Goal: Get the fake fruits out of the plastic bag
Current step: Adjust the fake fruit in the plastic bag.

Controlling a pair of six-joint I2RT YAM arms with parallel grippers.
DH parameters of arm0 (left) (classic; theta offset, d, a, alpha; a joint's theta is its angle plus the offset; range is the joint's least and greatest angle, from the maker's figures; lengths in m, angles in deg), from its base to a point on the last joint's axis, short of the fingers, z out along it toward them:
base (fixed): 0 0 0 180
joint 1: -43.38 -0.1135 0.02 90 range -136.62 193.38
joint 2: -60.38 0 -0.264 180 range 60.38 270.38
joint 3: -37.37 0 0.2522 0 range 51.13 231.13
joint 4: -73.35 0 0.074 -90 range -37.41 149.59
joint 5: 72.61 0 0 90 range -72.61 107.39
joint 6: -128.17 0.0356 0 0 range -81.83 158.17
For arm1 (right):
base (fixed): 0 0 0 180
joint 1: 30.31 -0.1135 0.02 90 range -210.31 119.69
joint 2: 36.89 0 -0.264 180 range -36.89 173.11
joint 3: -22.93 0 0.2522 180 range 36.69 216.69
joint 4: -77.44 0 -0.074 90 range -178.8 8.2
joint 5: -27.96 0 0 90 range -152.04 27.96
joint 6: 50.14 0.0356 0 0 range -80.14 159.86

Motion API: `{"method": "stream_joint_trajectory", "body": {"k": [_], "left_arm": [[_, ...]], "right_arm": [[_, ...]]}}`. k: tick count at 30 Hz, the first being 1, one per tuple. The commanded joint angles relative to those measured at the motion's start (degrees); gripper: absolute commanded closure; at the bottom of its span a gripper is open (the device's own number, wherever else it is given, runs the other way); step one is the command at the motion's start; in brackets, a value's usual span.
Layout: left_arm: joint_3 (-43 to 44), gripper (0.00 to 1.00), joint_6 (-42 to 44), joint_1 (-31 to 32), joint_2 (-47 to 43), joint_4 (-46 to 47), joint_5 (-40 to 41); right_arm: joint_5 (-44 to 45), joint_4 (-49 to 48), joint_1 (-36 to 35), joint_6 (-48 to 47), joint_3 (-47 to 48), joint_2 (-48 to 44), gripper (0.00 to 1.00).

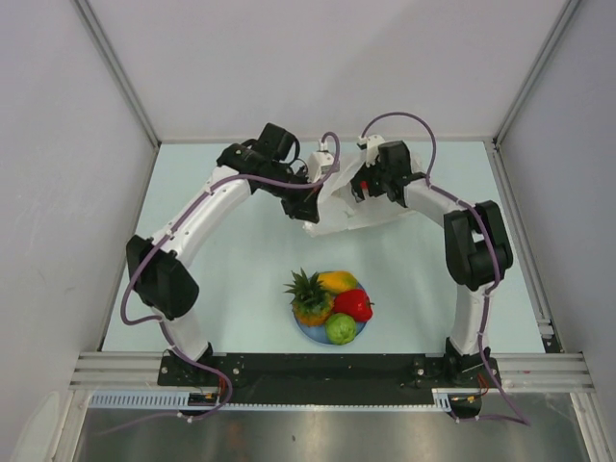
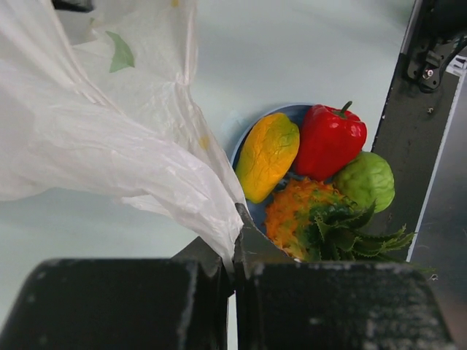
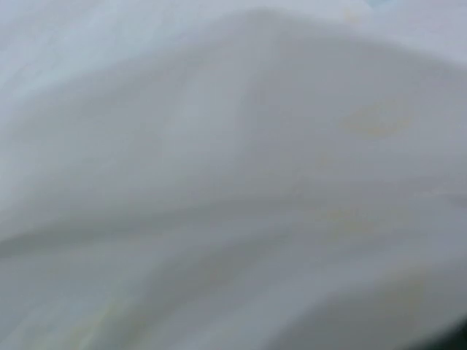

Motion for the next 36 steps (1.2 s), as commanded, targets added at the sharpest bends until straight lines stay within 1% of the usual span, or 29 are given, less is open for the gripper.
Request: {"method": "stream_joint_trajectory", "body": {"k": [1,4,6,7,9,10,11,13,14,16,17,19,20,21,22,23,24,26,27,28,29,30,31,33,35,36], "left_arm": [[3.42,1.0,-0.98,1.64,0.56,0.84,-4.45],[3.34,1.0,-1.07,3.66,0.3,0.31,-4.98],[1.6,1.0,-0.98,4.46,-0.84,0.13,-4.63],[0.8,1.0,-0.54,4.98,-1.36,-0.21,-4.45],[-1.48,1.0,-0.54,5.16,-2.51,-0.22,-3.66],[-2.1,1.0,-0.54,5.16,-2.77,-0.31,-3.49],[-2.63,1.0,-0.45,5.16,-3.03,-0.39,-3.22],[-3.6,1.0,-0.28,5.25,-3.48,-0.66,-2.35],[-3.51,1.0,-0.19,5.25,-3.56,-0.83,-2.08],[-2.9,1.0,0.25,5.25,-3.83,-1.53,-0.42],[-2.72,1.0,0.43,5.25,-4.0,-1.71,0.46],[-2.28,1.0,2.0,5.25,-4.71,-2.5,1.96],[-2.46,1.0,2.53,5.25,-5.06,-2.68,3.01],[-2.81,1.0,2.89,5.25,-5.41,-2.94,3.37],[-3.07,1.0,3.24,5.25,-5.93,-3.03,3.63],[-3.16,1.0,3.5,5.16,-6.37,-3.2,3.9],[-3.08,1.0,3.68,5.16,-6.81,-3.47,3.99],[-3.25,1.0,3.85,5.16,-8.74,-3.56,3.99],[-3.25,1.0,3.77,5.16,-9.45,-3.56,3.9],[-3.6,1.0,3.77,5.16,-10.24,-3.38,3.73],[-4.04,1.0,3.77,5.25,-11.11,-3.12,3.38],[-5.09,1.0,3.51,5.25,-11.21,-2.68,1.98],[-5.44,1.0,2.81,5.25,-10.78,-1.55,1.36],[-4.84,1.0,2.28,5.25,-7.53,-0.49,-1.45],[-2.04,1.0,1.22,5.25,-4.11,0.13,-1.99],[1.98,1.0,0.7,5.25,-0.79,0.13,-2.25]], "right_arm": [[1.73,-2.2,-0.27,4.37,8.12,7.18,0.0],[4.98,-1.85,-0.27,6.48,15.86,14.74,0.0],[4.2,-2.11,-0.01,8.41,20.17,20.08,0.01],[3.33,-2.9,0.08,8.94,24.02,21.86,0.01],[-1.76,-4.74,0.17,10.87,26.51,25.28,0.01],[-3.87,-7.71,0.35,11.66,28.69,26.35,0.01],[-8.24,-8.7,0.35,12.45,29.93,27.4,0.0],[-12.13,-10.1,0.35,16.05,33.53,31.08,0.0],[-13.28,-9.59,0.26,16.68,37.46,32.23,0.02],[-7.79,-8.53,-0.7,16.25,38.73,32.34,0.02],[-2.54,-8.44,-0.79,15.63,37.52,31.64,0.02],[2.32,-7.22,-0.8,12.92,34.62,28.92,0.01],[9.14,-7.04,-0.62,12.12,32.52,25.08,0.0],[11.82,-7.04,-0.27,11.5,26.4,22.34,0.0],[13.76,-6.95,0.25,10.8,22.95,19.62,0.0],[15.08,-6.77,2.09,10.62,19.26,13.06,0.0],[15.09,-6.51,3.15,10.62,10.96,9.52,0.0],[14.05,-2.05,5.87,11.58,3.44,1.53,0.0],[12.56,-0.02,9.28,11.93,0.36,-5.82,0.0],[10.2,3.65,10.97,12.11,-5.33,-9.9,0.02],[3.73,4.47,12.37,11.76,-8.08,-12.99,0.04],[1.93,4.39,13.26,11.32,-10.29,-17.28,0.04],[0.35,4.91,12.66,10.62,-13.18,-18.11,0.04],[-1.68,4.83,10.64,9.83,-14.0,-17.51,0.05],[-0.73,1.59,8.18,10.79,-15.57,-15.92,0.05],[-0.12,-1.03,7.65,10.79,-16.02,-15.92,0.04]]}}
